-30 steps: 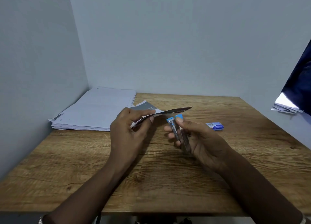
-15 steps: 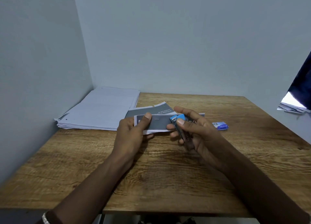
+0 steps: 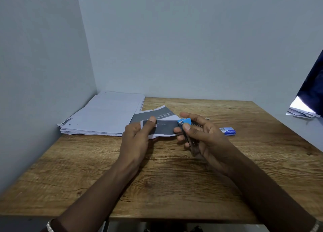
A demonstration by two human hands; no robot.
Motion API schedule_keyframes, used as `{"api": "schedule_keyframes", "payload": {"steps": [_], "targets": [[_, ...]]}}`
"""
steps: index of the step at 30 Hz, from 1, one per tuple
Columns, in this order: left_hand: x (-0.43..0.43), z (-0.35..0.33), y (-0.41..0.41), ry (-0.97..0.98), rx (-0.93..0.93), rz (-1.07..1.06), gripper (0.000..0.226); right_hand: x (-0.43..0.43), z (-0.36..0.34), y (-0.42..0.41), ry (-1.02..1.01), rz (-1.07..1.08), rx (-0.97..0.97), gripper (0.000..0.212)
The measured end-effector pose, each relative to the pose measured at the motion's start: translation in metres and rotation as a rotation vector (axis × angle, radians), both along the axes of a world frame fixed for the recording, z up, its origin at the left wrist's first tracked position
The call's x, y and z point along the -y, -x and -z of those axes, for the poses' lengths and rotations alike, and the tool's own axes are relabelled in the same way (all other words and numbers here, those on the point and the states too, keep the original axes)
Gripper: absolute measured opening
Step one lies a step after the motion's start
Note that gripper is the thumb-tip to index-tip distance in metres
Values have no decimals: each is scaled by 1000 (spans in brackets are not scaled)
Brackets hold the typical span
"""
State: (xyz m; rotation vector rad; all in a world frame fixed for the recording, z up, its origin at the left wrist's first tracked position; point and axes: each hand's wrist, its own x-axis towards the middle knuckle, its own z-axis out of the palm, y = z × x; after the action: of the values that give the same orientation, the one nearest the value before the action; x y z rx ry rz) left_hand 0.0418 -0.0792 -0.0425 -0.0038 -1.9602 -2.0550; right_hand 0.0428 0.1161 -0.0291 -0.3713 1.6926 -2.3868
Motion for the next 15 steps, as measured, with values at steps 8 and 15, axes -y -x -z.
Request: {"api": "schedule_keyframes", "payload": {"steps": [8, 15], "targets": [[1, 0, -8, 321, -339, -52, 21, 4, 5, -7, -336, 313, -360, 56], [2, 0, -12, 412, -614, -116, 15, -32, 3, -16, -723, 704, -328, 44]]}}
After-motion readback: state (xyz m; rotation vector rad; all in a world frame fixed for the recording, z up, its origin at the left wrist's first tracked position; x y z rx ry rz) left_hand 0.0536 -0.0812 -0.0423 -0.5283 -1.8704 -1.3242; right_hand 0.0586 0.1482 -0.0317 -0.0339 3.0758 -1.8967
